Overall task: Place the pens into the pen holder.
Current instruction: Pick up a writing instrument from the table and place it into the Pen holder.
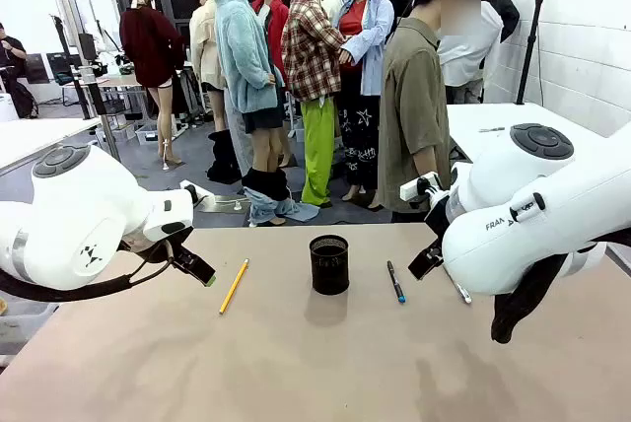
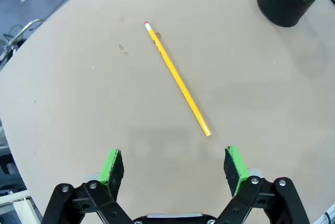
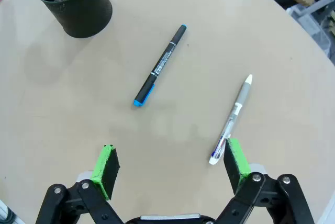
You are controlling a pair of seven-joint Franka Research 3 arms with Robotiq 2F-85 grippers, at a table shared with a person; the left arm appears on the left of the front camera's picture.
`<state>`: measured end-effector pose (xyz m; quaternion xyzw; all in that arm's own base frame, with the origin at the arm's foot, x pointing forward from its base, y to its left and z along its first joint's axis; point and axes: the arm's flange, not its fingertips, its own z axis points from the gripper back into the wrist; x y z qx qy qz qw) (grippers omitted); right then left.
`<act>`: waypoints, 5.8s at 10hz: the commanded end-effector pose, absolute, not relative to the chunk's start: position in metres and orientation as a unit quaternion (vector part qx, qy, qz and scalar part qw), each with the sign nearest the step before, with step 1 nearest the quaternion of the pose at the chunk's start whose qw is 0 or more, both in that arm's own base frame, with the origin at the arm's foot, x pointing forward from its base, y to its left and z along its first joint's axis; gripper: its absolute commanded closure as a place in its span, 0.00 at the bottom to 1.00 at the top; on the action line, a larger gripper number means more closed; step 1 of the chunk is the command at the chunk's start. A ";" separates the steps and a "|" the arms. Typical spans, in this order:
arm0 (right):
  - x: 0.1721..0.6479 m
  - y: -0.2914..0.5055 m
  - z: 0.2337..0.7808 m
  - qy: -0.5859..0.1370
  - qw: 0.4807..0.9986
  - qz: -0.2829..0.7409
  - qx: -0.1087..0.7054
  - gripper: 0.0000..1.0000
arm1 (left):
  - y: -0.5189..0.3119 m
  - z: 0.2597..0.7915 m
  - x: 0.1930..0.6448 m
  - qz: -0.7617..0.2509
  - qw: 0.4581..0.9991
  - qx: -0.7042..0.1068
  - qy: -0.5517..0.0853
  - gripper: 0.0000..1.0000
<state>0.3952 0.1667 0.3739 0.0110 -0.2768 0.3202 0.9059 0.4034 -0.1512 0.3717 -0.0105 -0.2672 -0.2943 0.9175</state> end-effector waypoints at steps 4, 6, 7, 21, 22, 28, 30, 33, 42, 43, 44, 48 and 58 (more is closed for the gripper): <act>0.395 0.167 0.374 -0.277 0.906 0.320 0.011 0.00 | -0.151 0.372 0.403 -0.294 0.917 -0.010 -0.267 0.00; 0.395 0.167 0.374 -0.277 0.906 0.320 0.011 0.00 | -0.151 0.372 0.403 -0.294 0.917 -0.010 -0.267 0.00; 0.395 0.167 0.374 -0.277 0.906 0.320 0.011 0.00 | -0.151 0.372 0.403 -0.294 0.917 -0.010 -0.267 0.00; 0.475 0.132 0.344 -0.155 0.967 0.193 -0.060 0.00 | -0.125 0.414 0.411 -0.298 0.914 0.000 -0.276 0.00; 0.481 0.131 0.338 -0.139 0.972 0.179 -0.066 0.00 | -0.125 0.414 0.411 -0.298 0.914 0.000 -0.276 0.00; 0.503 0.127 0.319 -0.097 0.987 0.117 -0.052 0.00 | -0.125 0.414 0.411 -0.298 0.914 0.000 -0.276 0.00; 0.497 0.121 0.322 -0.116 0.981 0.148 -0.047 0.00 | -0.125 0.414 0.411 -0.298 0.914 0.000 -0.276 0.00; 0.514 0.125 0.314 -0.098 0.985 0.140 -0.037 0.00 | -0.125 0.414 0.411 -0.298 0.914 0.000 -0.276 0.00; 0.535 0.128 0.303 -0.066 0.989 0.129 -0.021 0.72 | -0.125 0.414 0.411 -0.298 0.914 0.000 -0.276 0.00; 0.536 0.129 0.303 -0.064 0.990 0.127 -0.018 0.92 | -0.125 0.414 0.411 -0.298 0.914 0.000 -0.276 0.00; 0.538 0.129 0.301 -0.061 0.990 0.127 -0.018 1.00 | -0.125 0.414 0.411 -0.298 0.914 0.000 -0.276 0.00; 0.540 0.127 0.299 -0.044 0.992 0.115 -0.003 1.00 | -0.125 0.414 0.411 -0.298 0.914 0.000 -0.276 0.00; 0.482 0.116 0.397 -0.276 0.836 0.381 0.281 1.00 | -0.125 0.414 0.411 -0.298 0.914 0.000 -0.276 0.00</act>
